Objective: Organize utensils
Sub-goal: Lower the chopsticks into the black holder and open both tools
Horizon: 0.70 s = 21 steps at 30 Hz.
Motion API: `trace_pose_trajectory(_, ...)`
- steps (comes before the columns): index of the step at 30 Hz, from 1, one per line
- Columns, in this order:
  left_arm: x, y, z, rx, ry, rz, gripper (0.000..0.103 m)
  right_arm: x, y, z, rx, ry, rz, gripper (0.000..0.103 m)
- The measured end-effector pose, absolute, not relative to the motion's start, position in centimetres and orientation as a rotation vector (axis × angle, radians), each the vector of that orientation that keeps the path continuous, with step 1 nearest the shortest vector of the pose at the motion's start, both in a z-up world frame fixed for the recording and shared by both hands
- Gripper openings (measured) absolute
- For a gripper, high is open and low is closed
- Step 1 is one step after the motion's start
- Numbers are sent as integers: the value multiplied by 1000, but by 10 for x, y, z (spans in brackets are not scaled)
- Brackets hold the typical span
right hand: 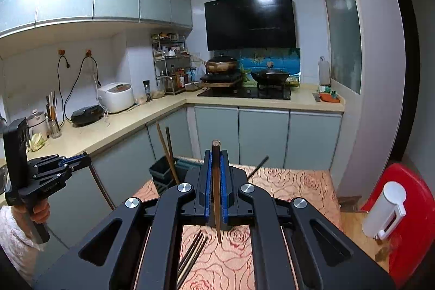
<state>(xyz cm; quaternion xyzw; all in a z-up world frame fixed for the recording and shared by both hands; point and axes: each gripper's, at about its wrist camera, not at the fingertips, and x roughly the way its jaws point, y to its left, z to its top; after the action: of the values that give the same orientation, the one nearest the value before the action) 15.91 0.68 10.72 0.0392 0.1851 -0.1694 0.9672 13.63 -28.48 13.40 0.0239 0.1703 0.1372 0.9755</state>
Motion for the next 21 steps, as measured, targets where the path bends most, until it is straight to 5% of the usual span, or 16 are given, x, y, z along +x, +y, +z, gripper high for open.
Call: trace_pose_trajectory(21, 268, -64, 185, 8, 281, -325, 6, 219, -273, 160, 83, 323, 231, 6)
